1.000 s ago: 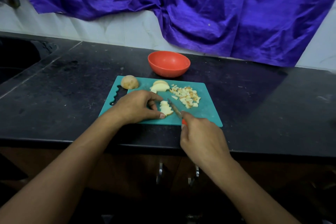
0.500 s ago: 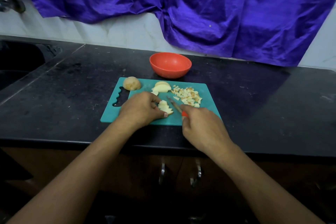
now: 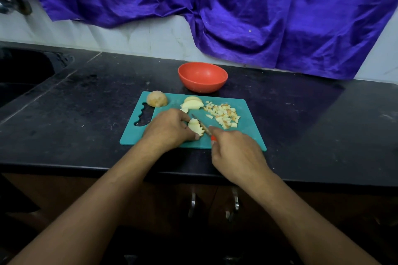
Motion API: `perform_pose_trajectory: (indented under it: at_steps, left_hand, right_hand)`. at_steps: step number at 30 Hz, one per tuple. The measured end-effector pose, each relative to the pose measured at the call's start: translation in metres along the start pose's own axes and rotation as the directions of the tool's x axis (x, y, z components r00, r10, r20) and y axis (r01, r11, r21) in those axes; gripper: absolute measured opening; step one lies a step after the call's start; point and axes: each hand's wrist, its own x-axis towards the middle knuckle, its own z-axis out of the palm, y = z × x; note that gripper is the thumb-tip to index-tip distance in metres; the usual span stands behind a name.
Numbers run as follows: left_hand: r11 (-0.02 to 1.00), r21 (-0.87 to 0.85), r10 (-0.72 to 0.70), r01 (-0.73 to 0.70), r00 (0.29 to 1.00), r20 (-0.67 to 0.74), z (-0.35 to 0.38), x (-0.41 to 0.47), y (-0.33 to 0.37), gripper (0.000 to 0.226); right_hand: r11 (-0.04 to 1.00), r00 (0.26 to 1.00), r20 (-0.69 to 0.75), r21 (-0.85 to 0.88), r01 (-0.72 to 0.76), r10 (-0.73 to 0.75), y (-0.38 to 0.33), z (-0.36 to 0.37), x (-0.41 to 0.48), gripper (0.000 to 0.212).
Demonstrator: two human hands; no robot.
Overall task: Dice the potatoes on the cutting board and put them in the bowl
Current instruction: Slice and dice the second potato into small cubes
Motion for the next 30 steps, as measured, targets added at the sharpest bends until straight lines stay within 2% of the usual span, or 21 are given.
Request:
perform_pose_trajectory:
  at_steps: [5,9,18,22,26,30]
  left_hand:
    - [0.995,0.028,0.095,-0.097,0.993,0.065,-0.009,-0.003,-0.003,0.070]
    - [0.989,0.048,0.138,-0.143,0.986,0.094,-0.014,-0.002,-0.002,0.067]
    - [0.993,0.026,0.110,-0.111,0.993,0.042,-0.008,0.001,-0.001,0.062]
    - [0.995,0.018,0.094,-0.095,0.995,0.021,-0.005,-0.001,-0.001,0.061]
    - [0.995,0.032,0.097,-0.098,0.995,0.017,-0.005,-0.001,-0.001,0.059]
    - [0.994,0.000,0.112,-0.112,0.993,0.036,-0.007,-0.002,-0.004,0.063]
  right_hand:
    - [0.998,0.998,-0.002,0.031,-0.055,0.055,0.003,-0.006,-0.006,0.041]
    - [0.999,0.999,0.004,0.036,-0.038,0.037,-0.003,-0.001,-0.006,0.041]
    - [1.000,0.999,0.038,-0.016,0.012,-0.012,-0.002,-0.003,0.003,0.048]
    - [1.000,0.997,0.071,-0.003,0.001,-0.001,0.001,-0.009,0.006,0.044]
    - [0.997,0.997,0.011,0.034,-0.074,0.074,0.003,-0.013,0.004,0.045]
    - [0.996,0.997,-0.022,0.063,-0.066,0.068,-0.002,-0.015,-0.001,0.046]
